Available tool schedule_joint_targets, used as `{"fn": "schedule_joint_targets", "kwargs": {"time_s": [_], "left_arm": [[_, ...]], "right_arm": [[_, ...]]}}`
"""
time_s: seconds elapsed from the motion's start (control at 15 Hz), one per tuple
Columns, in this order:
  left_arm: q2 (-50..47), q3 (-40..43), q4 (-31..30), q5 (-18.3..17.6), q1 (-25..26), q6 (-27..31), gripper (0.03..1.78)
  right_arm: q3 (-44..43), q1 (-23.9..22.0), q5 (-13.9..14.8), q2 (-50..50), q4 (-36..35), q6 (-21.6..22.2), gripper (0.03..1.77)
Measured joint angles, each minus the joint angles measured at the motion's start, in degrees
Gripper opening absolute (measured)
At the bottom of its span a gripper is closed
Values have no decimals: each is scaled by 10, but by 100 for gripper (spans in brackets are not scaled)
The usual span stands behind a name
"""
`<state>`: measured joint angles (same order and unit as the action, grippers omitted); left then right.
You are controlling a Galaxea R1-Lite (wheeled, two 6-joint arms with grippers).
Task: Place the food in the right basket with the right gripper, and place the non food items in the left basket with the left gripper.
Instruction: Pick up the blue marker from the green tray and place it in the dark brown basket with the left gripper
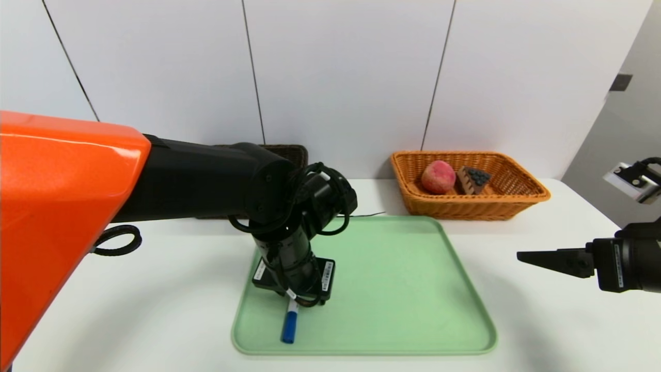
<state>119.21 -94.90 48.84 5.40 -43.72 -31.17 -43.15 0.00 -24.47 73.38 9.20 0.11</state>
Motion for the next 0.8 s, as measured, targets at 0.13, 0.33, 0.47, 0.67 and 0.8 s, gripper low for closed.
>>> {"fn": "schedule_joint_targets", "kwargs": {"time_s": [0.13,0.33,0.47,0.67,0.8], "left_arm": [[0,0,0,0,0,0,89],[0,3,1,0,0,-1,14],[-2,8,5,0,0,-2,14],[-17,5,7,0,0,0,14],[-39,-10,5,-1,0,0,14]], "right_arm": [[0,0,0,-3,0,0,171],[3,0,0,-7,0,-1,171],[6,0,0,-12,0,-1,171],[10,0,1,-17,0,-2,171],[11,0,1,-19,0,-2,171]]}}
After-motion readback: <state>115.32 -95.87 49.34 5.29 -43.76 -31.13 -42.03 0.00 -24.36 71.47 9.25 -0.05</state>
